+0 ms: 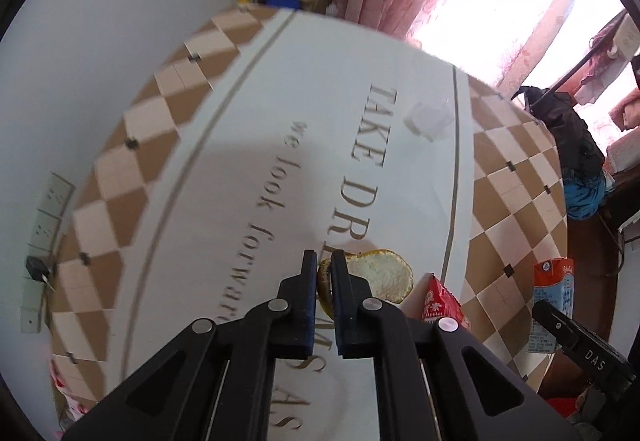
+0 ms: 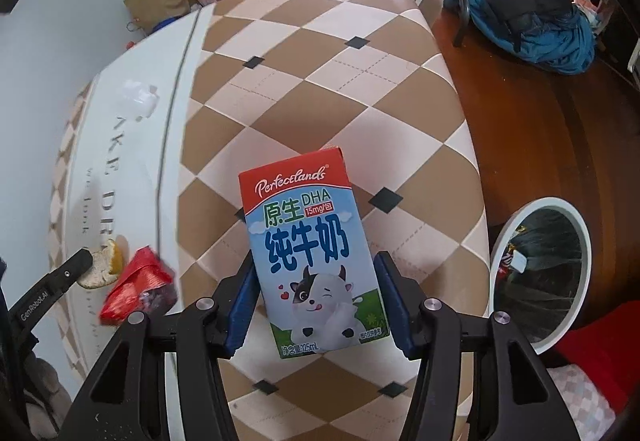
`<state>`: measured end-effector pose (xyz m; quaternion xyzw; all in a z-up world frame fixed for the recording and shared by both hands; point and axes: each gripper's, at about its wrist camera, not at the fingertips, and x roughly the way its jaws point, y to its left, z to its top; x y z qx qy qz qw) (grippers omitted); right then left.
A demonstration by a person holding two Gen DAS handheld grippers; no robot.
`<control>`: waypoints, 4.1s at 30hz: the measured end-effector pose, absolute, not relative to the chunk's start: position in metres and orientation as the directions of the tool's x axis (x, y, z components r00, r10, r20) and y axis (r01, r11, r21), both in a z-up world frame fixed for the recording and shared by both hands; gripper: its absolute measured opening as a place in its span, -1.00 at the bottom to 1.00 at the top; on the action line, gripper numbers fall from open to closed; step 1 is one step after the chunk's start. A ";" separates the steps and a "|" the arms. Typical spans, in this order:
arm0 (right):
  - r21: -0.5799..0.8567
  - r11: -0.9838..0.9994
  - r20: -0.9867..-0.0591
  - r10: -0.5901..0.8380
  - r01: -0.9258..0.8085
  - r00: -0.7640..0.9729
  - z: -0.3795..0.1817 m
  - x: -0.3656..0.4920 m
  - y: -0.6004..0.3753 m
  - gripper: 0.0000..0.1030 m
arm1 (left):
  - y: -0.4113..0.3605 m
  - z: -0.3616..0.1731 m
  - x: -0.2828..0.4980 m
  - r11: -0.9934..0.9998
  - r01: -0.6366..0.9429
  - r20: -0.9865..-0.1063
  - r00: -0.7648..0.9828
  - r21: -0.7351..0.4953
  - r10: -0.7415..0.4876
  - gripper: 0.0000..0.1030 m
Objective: Collect trash
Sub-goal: 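Grasp the bread slice with the left tool while the right tool grasps the milk carton, then carry the bread slice with the left tool while the right tool carries the milk carton to the bin, then open the left tool over the bin while the right tool releases the milk carton, then grasp the clear plastic cup with the left tool while the right tool grasps the red snack packet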
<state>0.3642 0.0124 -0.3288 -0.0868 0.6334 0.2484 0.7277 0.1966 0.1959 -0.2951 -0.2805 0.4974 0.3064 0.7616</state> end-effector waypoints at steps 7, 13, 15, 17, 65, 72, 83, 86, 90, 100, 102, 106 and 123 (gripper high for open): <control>0.240 0.838 -0.940 0.326 -0.490 0.098 -0.292 0.344 -0.002 0.12 | 0.177 -0.239 0.182 0.699 -0.711 -0.891 0.362 -0.074 0.275 -0.92; 0.275 0.826 -0.908 0.391 -0.493 0.149 -0.244 0.334 -0.026 0.12 | 0.136 -0.184 0.187 0.756 -0.650 -0.848 0.438 -0.071 0.297 -0.92; 0.291 0.827 -0.894 0.414 -0.481 0.170 -0.227 0.334 -0.040 0.12 | 0.115 -0.167 0.196 0.780 -0.619 -0.834 0.473 -0.086 0.284 -0.92; 0.309 0.828 -0.880 0.436 -0.467 0.190 -0.209 0.336 -0.059 0.12 | 0.096 -0.154 0.204 0.802 -0.589 -0.823 0.502 -0.098 0.268 -0.92; 0.284 0.959 -0.959 0.284 -0.005 0.009 -0.424 0.446 -0.425 0.98 | -0.211 -0.360 0.426 0.982 -0.143 -0.988 0.107 -0.125 -0.110 0.92; 0.192 0.981 -0.981 0.192 -0.037 0.000 -0.418 0.441 -0.419 1.00 | -0.215 -0.359 0.418 0.992 -0.120 -0.993 0.112 -0.044 -0.030 0.92; 0.109 0.990 -0.993 0.113 -0.087 0.043 -0.376 0.422 -0.411 1.00 | -0.213 -0.321 0.392 0.990 -0.135 -0.985 0.172 -0.037 -0.013 0.92; 0.107 0.990 -0.991 0.113 -0.090 0.069 -0.357 0.417 -0.410 1.00 | -0.212 -0.304 0.382 0.990 -0.138 -0.980 0.200 -0.036 -0.008 0.92; 0.111 0.989 -0.987 0.120 -0.094 0.102 -0.332 0.408 -0.408 1.00 | -0.210 -0.284 0.371 0.990 -0.139 -0.972 0.234 -0.033 0.000 0.92; 0.170 0.982 -0.958 0.184 -0.081 0.219 -0.249 0.379 -0.406 1.00 | -0.196 -0.200 0.340 0.984 -0.176 -0.928 0.369 -0.014 0.053 0.93; 0.189 0.978 -0.947 0.205 -0.084 0.247 -0.230 0.374 -0.404 1.00 | -0.182 -0.182 0.332 0.979 -0.201 -0.913 0.404 -0.022 0.063 0.93; 0.230 0.965 -0.920 0.257 -0.122 0.297 -0.186 0.366 -0.381 1.00 | -0.135 -0.161 0.314 0.958 -0.283 -0.892 0.440 -0.033 0.100 0.93; 0.382 0.785 -0.903 0.429 -0.488 -0.017 -0.244 0.298 -0.032 1.00 | 0.158 -0.311 0.130 0.660 -0.731 -0.951 0.048 0.175 0.305 0.93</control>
